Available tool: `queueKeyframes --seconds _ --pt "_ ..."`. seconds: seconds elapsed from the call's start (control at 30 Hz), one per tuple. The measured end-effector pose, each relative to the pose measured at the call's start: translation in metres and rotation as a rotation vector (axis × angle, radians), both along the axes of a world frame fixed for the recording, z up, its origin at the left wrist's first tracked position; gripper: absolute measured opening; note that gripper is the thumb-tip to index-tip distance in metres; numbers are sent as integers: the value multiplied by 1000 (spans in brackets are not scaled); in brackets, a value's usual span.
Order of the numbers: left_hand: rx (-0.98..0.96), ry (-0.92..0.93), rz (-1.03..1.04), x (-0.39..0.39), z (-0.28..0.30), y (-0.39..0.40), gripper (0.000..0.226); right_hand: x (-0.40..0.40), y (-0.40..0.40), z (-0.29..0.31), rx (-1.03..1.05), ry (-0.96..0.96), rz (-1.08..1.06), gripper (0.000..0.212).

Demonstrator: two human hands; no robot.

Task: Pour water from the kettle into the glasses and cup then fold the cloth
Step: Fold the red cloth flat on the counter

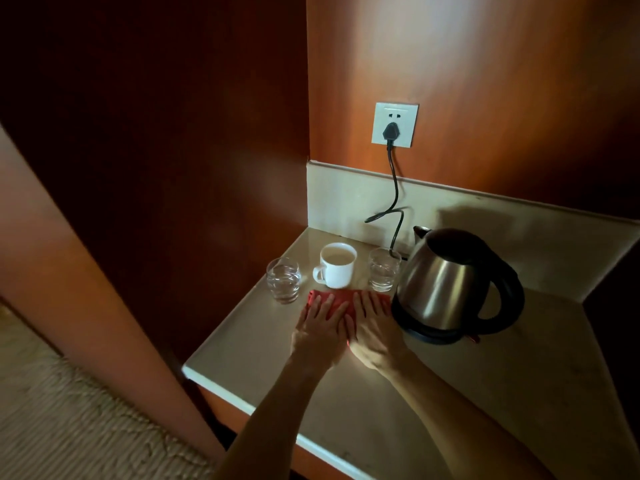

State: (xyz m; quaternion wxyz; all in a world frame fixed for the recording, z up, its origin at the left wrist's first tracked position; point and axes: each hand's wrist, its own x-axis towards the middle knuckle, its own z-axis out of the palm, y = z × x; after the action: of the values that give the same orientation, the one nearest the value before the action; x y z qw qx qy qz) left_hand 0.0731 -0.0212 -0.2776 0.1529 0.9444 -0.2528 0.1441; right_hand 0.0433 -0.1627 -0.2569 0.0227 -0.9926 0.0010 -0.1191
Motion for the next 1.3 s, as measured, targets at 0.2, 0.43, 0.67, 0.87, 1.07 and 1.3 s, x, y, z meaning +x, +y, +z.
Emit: queueKeyframes --seconds 0.2,0.43,0.67,0.87,1.07,1.3 --pt "202 36 21 -25 -12 25 42 -31 16 0 20 21 102 58" --pt "244 -38 -18 -106 0 41 47 -101 21 -6 -36 57 230 60" --pt "286 -38 -88 -187 29 23 56 -183 10 -11 -86 163 189 69" --pt "221 110 -33 -186 37 -9 60 -189 -23 -7 -29 199 164 69" --pt "160 145 3 -149 26 -28 51 -148 -42 -18 -14 73 200 54" --pt "50 112 133 -72 9 15 51 -59 17 -15 81 -82 206 46"
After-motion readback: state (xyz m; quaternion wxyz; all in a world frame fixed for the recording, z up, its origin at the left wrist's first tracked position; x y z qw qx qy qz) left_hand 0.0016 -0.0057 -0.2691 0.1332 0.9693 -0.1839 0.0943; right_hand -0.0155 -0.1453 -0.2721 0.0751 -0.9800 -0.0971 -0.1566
